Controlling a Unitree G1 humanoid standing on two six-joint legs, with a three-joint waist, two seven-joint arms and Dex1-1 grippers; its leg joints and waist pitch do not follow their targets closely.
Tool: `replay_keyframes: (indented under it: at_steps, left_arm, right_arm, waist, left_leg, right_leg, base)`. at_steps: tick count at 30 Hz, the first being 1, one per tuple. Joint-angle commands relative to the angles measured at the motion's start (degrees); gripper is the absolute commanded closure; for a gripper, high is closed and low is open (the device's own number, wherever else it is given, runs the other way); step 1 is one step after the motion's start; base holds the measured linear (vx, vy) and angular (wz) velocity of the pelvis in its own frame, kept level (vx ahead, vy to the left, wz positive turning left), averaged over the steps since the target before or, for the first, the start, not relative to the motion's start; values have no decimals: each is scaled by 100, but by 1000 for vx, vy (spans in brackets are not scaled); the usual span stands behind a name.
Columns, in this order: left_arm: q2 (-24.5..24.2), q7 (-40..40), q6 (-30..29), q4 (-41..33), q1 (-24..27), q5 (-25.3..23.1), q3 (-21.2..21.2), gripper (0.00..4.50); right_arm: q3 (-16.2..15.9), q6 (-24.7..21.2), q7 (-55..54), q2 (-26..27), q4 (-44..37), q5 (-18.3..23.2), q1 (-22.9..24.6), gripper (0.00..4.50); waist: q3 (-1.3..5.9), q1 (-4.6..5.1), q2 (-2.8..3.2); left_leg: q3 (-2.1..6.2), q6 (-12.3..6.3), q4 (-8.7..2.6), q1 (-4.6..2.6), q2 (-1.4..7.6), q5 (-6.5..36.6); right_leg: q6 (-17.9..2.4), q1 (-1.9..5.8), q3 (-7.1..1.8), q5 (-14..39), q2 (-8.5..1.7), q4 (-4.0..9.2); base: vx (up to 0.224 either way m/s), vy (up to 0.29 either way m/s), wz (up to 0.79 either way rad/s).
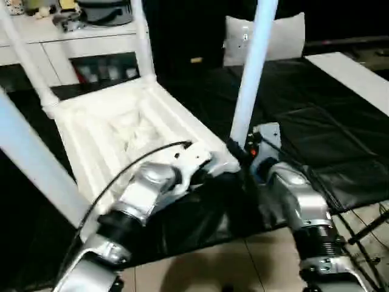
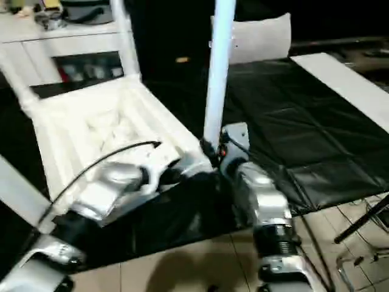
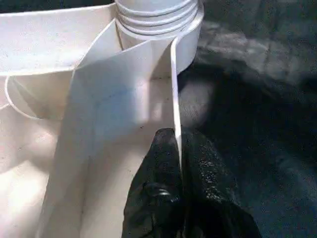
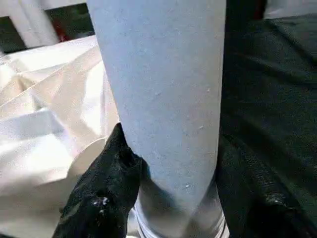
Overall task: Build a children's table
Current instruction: Rotate leg to tighten
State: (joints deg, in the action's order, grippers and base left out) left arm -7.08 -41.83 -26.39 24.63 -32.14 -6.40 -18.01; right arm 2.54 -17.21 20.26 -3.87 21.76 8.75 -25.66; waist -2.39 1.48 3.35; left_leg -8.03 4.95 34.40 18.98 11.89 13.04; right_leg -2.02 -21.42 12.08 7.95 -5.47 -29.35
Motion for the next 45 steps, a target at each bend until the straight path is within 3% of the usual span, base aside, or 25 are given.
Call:
replay_keyframes:
  at_steps: [1, 4, 7, 8, 11, 13, 15, 18, 21, 25, 27, 28, 31, 35, 40, 45]
  left_arm:
    - [127, -91, 209, -192, -204, 81, -212, 450]
    - [-50, -248, 354, -173, -169, 60, -193, 450]
    - [-178, -387, 489, -141, -145, 66, -184, 450]
    - [-301, -552, 681, -113, -120, 85, -190, 450]
    - [-444, -790, 816, -90, -75, 163, -167, 450]
    - [-673, -1145, 1072, -44, -23, 194, -205, 450]
    - [-848, -1433, 1308, -14, 17, 214, -266, 450]
    - [-1203, -2028, 1584, -25, 93, 252, -407, 450]
    - [-1450, -2479, 1801, -51, 140, 316, -504, 450]
    - [-1822, -3233, 2289, -67, 192, 330, -748, 450]
    - [-1916, -3502, 2439, -46, 186, 370, -809, 450]
    - [-1995, -3723, 2549, -52, 168, 384, -880, 450]
    - [-2070, -3953, 2711, -31, 134, 384, -958, 450]
    - [-2124, -4156, 2917, 50, 59, 326, -1084, 450]
    - [-2075, -4200, 2977, 183, -18, 320, -1075, 450]
    - [-2081, -4220, 2967, 272, -25, 333, -1040, 450]
  right_arm:
    - [-174, 7, 86, 190, 275, 6, 80, 197]
    - [-193, 98, 426, 4, 76, 21, 191, 167]
    - [-207, 149, 676, -176, -20, 58, 246, 141]
    - [-236, 208, 1015, -385, -91, 101, 274, 131]
    - [-324, 277, 1644, -724, -239, 175, 328, 119]
    - [-439, 218, 2510, -1215, -466, 396, 401, 102]
    - [-563, 238, 3064, -1552, -534, 450, 429, 95]
    - [-706, 271, 3935, -2052, -534, 527, 378, 54]
    - [-784, 299, 4465, -2289, -442, 541, 264, 50]
    - [-1029, 665, 5188, -2447, -224, 480, 82, 50]
    - [-1155, 765, 5480, -2502, -78, 491, -14, 85]
    - [-1263, 833, 5779, -2524, 57, 519, -111, 88]
    - [-1335, 861, 6107, -2517, 191, 565, -234, 111]
    - [-1459, 672, 6678, -2475, 251, 733, -381, 146]
    - [-1563, 662, 6949, -2400, 499, 768, -523, 185]
    - [-1582, 554, 7175, -2358, 593, 830, -528, 225]
  waist:
    - [324, -21, -24]
    - [349, -94, -29]
    - [371, -174, -54]
    - [364, -217, -30]
    - [373, -277, -42]
    - [421, -408, -39]
    - [448, -456, -26]
    - [432, -530, -24]
    - [422, -593, -24]
    - [421, -693, -47]
    - [423, -715, -42]
    - [428, -740, -72]
    - [437, -812, -51]
    - [442, -857, -80]
    - [400, -924, -114]
    - [414, -927, -109]
  left_leg:
    - [33, -330, -392, 75, 51, 1531]
    - [30, -412, -420, 87, 92, 1264]
    - [-3, -511, -402, 116, 81, 935]
    - [-15, -513, -392, 111, 68, 892]
    - [-35, -549, -379, 123, 66, 798]
    - [-32, -671, -352, 148, 78, 513]
    - [-16, -785, -326, 171, 114, 229]
    - [-35, -826, -327, 156, 152, 253]
    - [-45, -750, -338, 135, 163, 445]
    - [-62, -675, -348, 122, 170, 515]
    - [-62, -648, -348, 110, 183, 483]
    - [-66, -664, -348, 117, 181, 481]
    - [-62, -676, -345, 103, 210, 404]
    - [-76, -681, -340, 115, 189, 379]
    - [-117, -515, -353, 84, 139, 613]
    - [-110, -508, -352, 87, 143, 587]
  right_leg:
    - [38, 291, -248, 2882, -423, 461]
    - [-244, 297, -341, 2338, -409, 346]
    - [-398, 293, -403, 2139, -405, 266]
    - [-389, 285, -405, 2251, -416, 271]
    - [-339, 287, -417, 2292, -407, 264]
    - [-285, 310, -436, 1979, -382, 196]
    - [-404, 278, -451, 1555, -366, 109]
    - [-543, 246, -459, 1549, -376, 103]
    - [-566, 236, -456, 1745, -376, 116]
    - [-541, 217, -480, 1920, -390, 110]
    - [-565, 208, -492, 1884, -386, 96]
    - [-589, 216, -493, 1873, -387, 80]
    - [-654, 198, -511, 1757, -387, 56]
    - [-664, 206, -553, 1746, -380, 34]
    - [-393, 178, -565, 2532, -373, 128]
    - [-338, 179, -560, 2497, -355, 125]
  base:
    - [0, 0, 0]
    - [0, 0, 0]
    - [0, 0, 0]
    - [0, 0, 0]
    - [0, 0, 0]
    - [0, 0, 0]
    - [0, 0, 0]
    - [0, 0, 0]
    - [0, 0, 0]
    - [0, 0, 0]
    - [0, 0, 0]
    - [0, 0, 0]
    - [0, 0, 0]
    - [0, 0, 0]
    - [0, 0, 0]
    - [0, 0, 0]
